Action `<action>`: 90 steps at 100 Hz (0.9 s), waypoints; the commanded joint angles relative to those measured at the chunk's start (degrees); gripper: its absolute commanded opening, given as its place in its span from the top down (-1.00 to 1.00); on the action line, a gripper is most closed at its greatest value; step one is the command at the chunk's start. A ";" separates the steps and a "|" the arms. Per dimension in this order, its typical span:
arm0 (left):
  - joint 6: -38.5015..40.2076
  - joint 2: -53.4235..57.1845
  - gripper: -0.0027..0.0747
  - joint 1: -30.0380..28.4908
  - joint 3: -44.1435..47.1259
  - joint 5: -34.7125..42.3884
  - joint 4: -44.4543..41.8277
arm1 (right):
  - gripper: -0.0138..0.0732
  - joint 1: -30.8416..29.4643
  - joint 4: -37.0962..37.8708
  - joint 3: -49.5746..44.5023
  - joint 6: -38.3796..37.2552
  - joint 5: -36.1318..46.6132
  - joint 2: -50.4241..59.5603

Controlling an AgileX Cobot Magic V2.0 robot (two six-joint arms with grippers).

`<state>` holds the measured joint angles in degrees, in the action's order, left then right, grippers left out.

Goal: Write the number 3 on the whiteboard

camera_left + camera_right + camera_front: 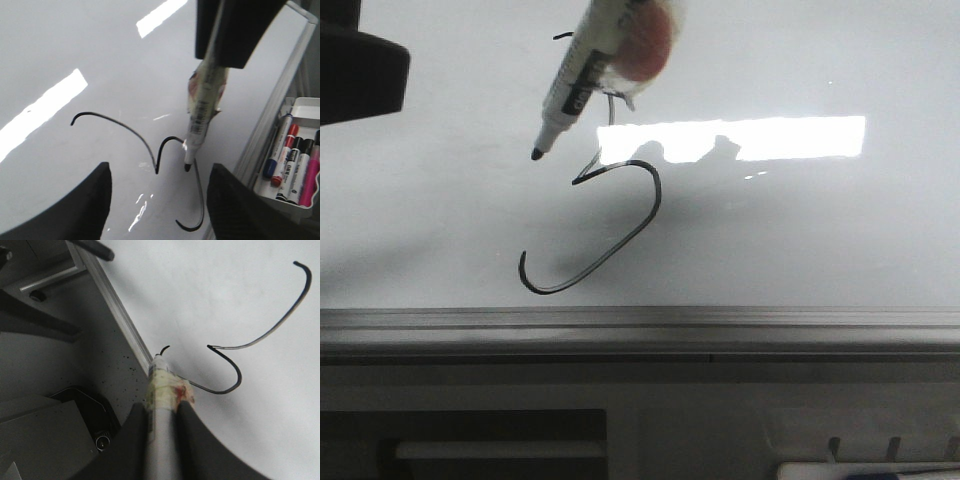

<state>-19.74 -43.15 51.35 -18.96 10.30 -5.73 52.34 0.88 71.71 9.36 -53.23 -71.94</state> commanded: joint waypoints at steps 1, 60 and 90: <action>0.44 -1.09 -0.07 1.70 -1.51 4.95 -0.79 | 0.82 0.47 0.28 1.93 -0.17 2.37 1.61; 0.44 -13.14 -0.06 2.34 -4.95 10.38 -0.79 | 0.82 5.33 0.15 2.05 -0.17 3.31 1.42; 0.44 -13.15 0.78 3.06 -4.95 10.38 -0.79 | 0.82 5.71 0.15 2.05 -0.17 3.18 1.42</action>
<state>-19.74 -56.73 53.56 -22.01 15.90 -6.79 58.03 0.80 71.85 9.36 -52.05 -71.94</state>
